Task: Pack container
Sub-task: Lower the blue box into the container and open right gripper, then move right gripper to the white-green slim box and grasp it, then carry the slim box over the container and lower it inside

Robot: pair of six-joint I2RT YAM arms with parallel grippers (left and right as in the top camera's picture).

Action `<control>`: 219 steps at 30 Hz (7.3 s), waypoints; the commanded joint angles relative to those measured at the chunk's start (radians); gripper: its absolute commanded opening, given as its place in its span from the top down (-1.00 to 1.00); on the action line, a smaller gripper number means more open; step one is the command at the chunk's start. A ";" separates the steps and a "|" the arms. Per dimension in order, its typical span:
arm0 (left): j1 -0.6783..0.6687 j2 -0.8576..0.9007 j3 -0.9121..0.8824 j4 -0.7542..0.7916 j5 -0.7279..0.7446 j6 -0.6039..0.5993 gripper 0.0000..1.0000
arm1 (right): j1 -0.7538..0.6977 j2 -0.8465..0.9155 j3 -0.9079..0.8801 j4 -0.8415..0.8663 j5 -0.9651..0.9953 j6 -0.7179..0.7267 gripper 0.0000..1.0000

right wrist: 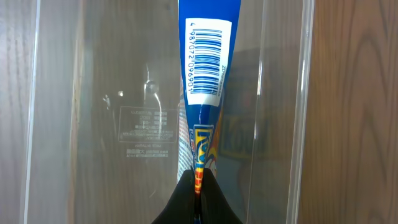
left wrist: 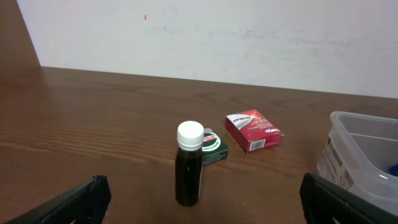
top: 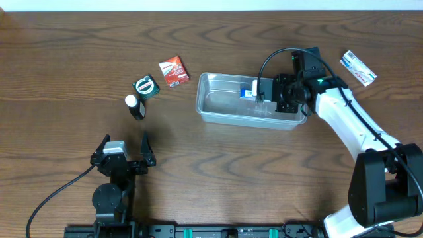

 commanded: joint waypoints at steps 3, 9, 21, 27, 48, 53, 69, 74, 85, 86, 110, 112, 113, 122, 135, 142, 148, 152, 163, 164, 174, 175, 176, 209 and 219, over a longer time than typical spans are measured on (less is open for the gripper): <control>0.006 -0.006 -0.018 -0.037 -0.009 0.010 -0.96 | -0.008 0.011 0.012 -0.005 0.014 0.018 0.81; 0.006 -0.006 -0.018 -0.037 -0.009 0.010 -0.96 | 0.009 0.011 0.012 -0.027 0.015 0.067 -0.44; 0.006 -0.006 -0.018 -0.037 -0.009 0.010 -0.96 | 0.040 -0.124 0.014 -0.025 0.015 0.145 -0.99; 0.006 -0.006 -0.018 -0.037 -0.009 0.010 -0.96 | 0.040 -0.286 0.014 0.008 0.014 0.223 -0.98; 0.006 -0.006 -0.018 -0.037 -0.009 0.010 -0.96 | -0.126 -0.399 0.014 0.058 0.226 0.810 -0.98; 0.006 -0.006 -0.018 -0.037 -0.009 0.010 -0.96 | -0.294 -0.355 0.029 0.071 0.206 0.903 -0.98; 0.006 -0.006 -0.018 -0.037 -0.009 0.010 -0.96 | -0.506 -0.171 0.081 0.180 0.208 0.919 -0.98; 0.006 -0.006 -0.018 -0.037 -0.009 0.010 -0.96 | -0.506 -0.129 0.081 0.210 0.210 0.854 -0.99; 0.006 -0.006 -0.018 -0.037 -0.009 0.010 -0.96 | -0.506 0.039 0.081 0.241 0.256 0.787 -0.99; 0.006 -0.006 -0.018 -0.037 -0.009 0.010 -0.96 | -0.506 0.050 0.081 0.259 0.267 0.784 -0.99; 0.006 -0.006 -0.018 -0.037 -0.009 0.010 -0.96 | -0.558 0.307 0.081 0.603 0.250 0.843 -0.94; 0.006 -0.006 -0.018 -0.037 -0.009 0.010 -0.96 | -0.571 0.307 0.081 0.603 0.218 0.845 -0.78; 0.006 -0.006 -0.018 -0.037 -0.009 0.010 -0.96 | -0.577 0.307 0.081 0.603 0.206 0.845 -0.70; 0.006 -0.006 -0.018 -0.037 -0.009 0.010 -0.96 | -0.589 0.307 0.081 0.592 0.167 0.871 -0.30; 0.006 -0.006 -0.018 -0.037 -0.009 0.010 -0.96 | -0.588 0.323 0.081 0.599 0.124 0.871 -0.21; 0.006 -0.006 -0.018 -0.037 -0.009 0.010 -0.96 | -0.588 0.364 0.081 0.621 0.099 0.877 -0.19; 0.006 -0.006 -0.018 -0.037 -0.009 0.010 -0.96 | -0.588 0.372 0.081 0.630 0.100 0.882 0.13; 0.006 -0.006 -0.018 -0.037 -0.009 0.010 -0.96 | -0.588 0.371 0.085 0.632 0.100 0.898 0.41; 0.006 -0.006 -0.018 -0.037 -0.009 0.010 -0.96 | -0.588 0.296 0.085 0.613 0.100 0.987 0.92; 0.006 -0.006 -0.018 -0.037 -0.009 0.010 -0.96 | -0.587 0.280 0.085 0.607 0.098 0.993 0.96; 0.006 -0.006 -0.018 -0.037 -0.009 0.010 -0.96 | -0.546 0.028 0.085 0.482 -0.097 0.998 0.78; 0.006 -0.006 -0.018 -0.037 -0.009 0.010 -0.96 | -0.536 -0.006 0.085 0.459 -0.133 0.998 0.80; 0.006 -0.006 -0.018 -0.037 -0.009 0.010 -0.96 | -0.528 -0.034 0.085 0.439 -0.158 0.998 0.83; 0.006 -0.006 -0.018 -0.037 -0.009 0.010 -0.96 | -0.084 -0.277 0.066 -0.166 -0.202 0.271 0.98; 0.006 -0.006 -0.018 -0.037 -0.009 0.010 -0.96 | -0.084 -0.133 0.057 -0.173 -0.206 0.189 0.98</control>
